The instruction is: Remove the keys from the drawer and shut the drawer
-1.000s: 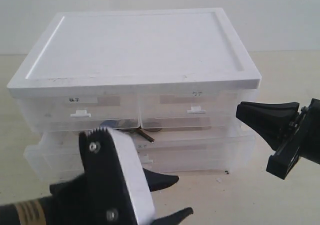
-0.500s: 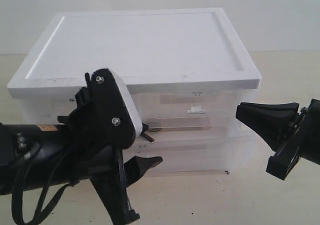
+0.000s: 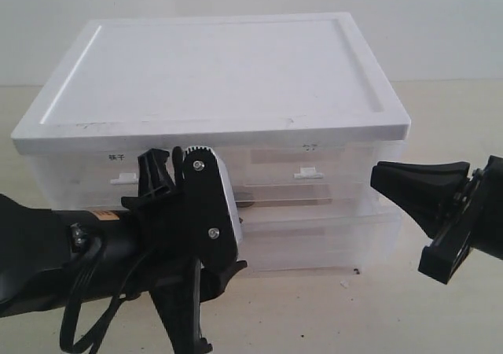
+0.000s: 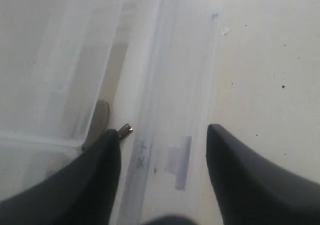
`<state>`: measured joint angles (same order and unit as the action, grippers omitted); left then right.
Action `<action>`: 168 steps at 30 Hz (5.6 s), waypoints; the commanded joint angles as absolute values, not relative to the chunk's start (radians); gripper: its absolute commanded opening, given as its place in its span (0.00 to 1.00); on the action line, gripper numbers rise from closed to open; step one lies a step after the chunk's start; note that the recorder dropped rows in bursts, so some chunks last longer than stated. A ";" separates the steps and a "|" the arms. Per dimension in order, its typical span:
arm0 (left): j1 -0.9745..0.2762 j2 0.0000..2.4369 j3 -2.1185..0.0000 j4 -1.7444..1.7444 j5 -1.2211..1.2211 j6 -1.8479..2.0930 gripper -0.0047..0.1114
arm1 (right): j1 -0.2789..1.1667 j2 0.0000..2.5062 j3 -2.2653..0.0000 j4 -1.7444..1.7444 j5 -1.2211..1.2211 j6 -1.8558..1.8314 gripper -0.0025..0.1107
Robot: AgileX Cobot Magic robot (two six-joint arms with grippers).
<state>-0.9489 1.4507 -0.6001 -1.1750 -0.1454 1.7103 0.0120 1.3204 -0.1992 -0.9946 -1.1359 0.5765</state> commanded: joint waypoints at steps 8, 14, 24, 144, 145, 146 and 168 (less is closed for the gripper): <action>-0.947 1.454 -0.586 -1.181 -0.142 1.741 0.08 | 0.010 1.321 -0.203 -1.003 -1.140 0.571 0.02; -0.947 1.443 -0.583 -1.181 -0.046 1.780 0.08 | 0.010 1.321 -0.203 -1.003 -1.140 0.571 0.02; -0.947 1.399 -0.517 -1.181 0.020 1.780 0.08 | 0.010 1.321 -0.203 -1.003 -1.150 0.571 0.02; -1.199 1.303 -0.654 -1.744 -0.278 2.134 0.40 | 0.010 1.321 -0.203 -0.999 -1.156 0.578 0.02; -1.199 1.316 -0.644 -1.744 -0.358 2.132 0.52 | 0.010 1.321 -0.203 -1.002 -1.156 0.578 0.02; -1.197 1.324 -0.638 -1.744 -0.392 2.132 0.55 | 0.010 1.321 -0.203 -1.007 -1.156 0.578 0.02; -1.199 1.473 -0.618 -1.744 -0.504 2.132 0.08 | 0.010 1.321 -0.203 -1.008 -1.161 0.593 0.02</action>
